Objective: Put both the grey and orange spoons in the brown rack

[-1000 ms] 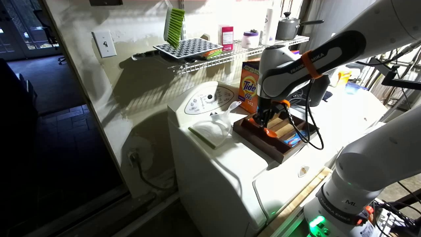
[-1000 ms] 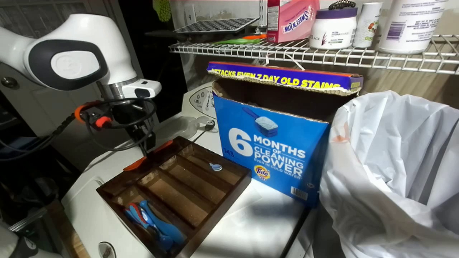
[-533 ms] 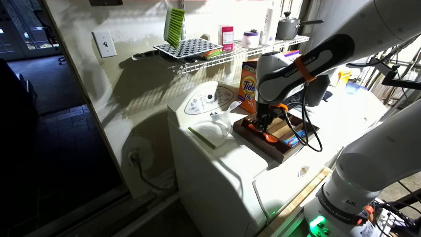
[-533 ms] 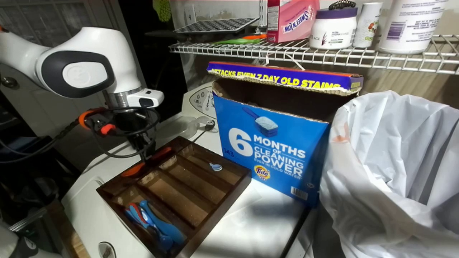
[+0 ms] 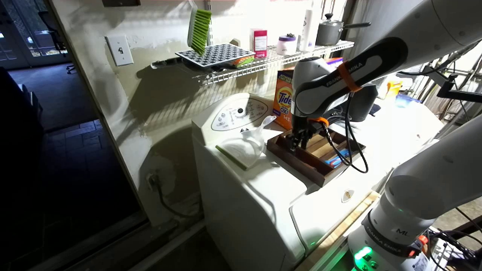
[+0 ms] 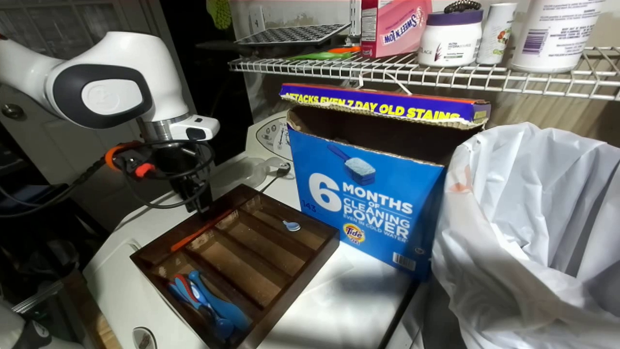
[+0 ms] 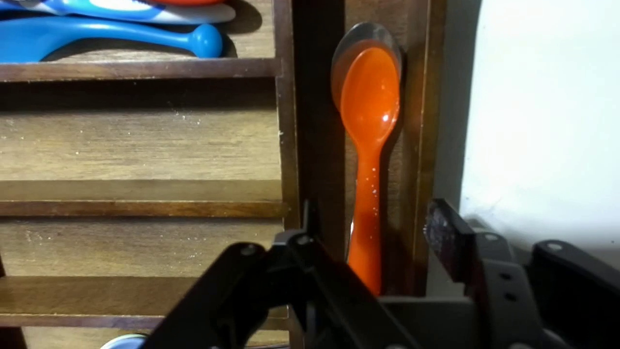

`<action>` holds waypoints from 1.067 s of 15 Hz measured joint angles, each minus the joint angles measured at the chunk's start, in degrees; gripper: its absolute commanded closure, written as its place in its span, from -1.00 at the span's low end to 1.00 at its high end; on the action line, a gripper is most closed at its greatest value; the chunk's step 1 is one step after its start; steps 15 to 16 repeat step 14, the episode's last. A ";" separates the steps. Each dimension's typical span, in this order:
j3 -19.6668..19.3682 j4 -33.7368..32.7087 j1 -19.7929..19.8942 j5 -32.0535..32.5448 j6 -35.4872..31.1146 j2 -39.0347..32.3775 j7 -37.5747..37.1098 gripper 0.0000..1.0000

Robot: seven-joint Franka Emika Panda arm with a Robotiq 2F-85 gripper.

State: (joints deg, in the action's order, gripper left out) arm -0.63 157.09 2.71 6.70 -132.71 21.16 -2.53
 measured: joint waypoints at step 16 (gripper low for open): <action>2.61 0.18 0.58 1.57 7.59 14.29 -2.32 -1.00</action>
